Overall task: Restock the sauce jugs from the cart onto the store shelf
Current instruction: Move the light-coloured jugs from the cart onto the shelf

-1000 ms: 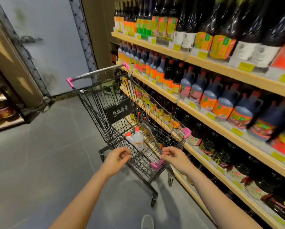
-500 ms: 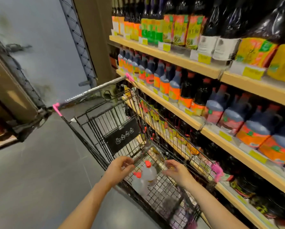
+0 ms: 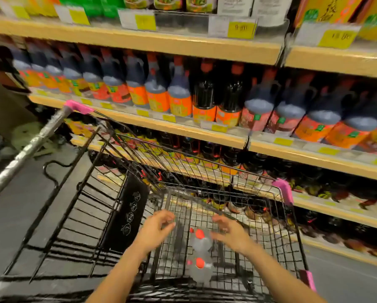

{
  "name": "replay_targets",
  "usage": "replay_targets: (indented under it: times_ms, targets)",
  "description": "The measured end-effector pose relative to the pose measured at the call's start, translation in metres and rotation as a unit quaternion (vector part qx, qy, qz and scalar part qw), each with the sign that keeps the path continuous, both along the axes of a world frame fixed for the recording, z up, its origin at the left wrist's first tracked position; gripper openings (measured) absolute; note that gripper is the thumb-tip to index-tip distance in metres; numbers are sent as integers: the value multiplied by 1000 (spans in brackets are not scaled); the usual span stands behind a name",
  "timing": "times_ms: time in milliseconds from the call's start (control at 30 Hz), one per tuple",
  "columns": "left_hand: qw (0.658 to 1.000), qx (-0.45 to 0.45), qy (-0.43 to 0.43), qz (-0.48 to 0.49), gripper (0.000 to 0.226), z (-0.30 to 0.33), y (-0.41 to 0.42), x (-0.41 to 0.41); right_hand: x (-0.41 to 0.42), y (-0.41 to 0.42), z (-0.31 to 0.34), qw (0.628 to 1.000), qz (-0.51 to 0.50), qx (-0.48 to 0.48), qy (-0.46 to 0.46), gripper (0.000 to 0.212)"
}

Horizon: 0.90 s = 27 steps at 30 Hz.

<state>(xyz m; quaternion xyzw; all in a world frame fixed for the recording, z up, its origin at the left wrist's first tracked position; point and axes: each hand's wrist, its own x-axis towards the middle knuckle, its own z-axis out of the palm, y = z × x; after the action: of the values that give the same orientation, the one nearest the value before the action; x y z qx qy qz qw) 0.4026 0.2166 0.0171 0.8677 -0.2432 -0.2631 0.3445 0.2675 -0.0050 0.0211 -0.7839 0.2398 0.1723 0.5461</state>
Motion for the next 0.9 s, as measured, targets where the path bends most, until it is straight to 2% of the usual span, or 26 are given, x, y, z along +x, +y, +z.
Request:
replay_targets:
  times_ms: [67, 100, 233, 367, 467, 567, 667, 733, 833, 900]
  targets:
    - [999, 2, 28, -15, 13, -21, -2, 13, 8, 9, -21, 1000, -23, 9, 18, 74]
    - [999, 6, 40, -23, 14, -35, -2, 19, 13, 15, -31, 999, -29, 11, 26, 73]
    - [997, 15, 69, -41, 18, -92, 1, 25, 27, 33, -92, 998, -36, -7, 58, 61]
    - [987, 80, 126, -65, 22, -136, 4, 20, 33, 44, -126, 998, -39, -26, 39, 41]
    - [980, 108, 138, -96, 50, -146, -5, 24, 31, 39, -130, 997, -60, -46, 2, 25]
    - [975, 101, 159, -117, 82, -141, -17, 28, 37, 23, -116, 995, -91, -38, -24, 14]
    - [975, 73, 164, -131, 104, -130, -29, 31, 57, 10, -78, 996, -61, -7, -61, 10]
    - [972, 28, 203, -117, 106, -114, -35, 31, 70, 4, -49, 994, -36, -2, -100, 18]
    - [971, -35, 226, -73, 95, -83, -46, 33, 88, 0, -7, 990, -36, -8, -138, 31]
    - [974, -68, 214, -35, 89, -65, -51, 36, 99, -2, 16, 987, -51, -2, -153, 27]
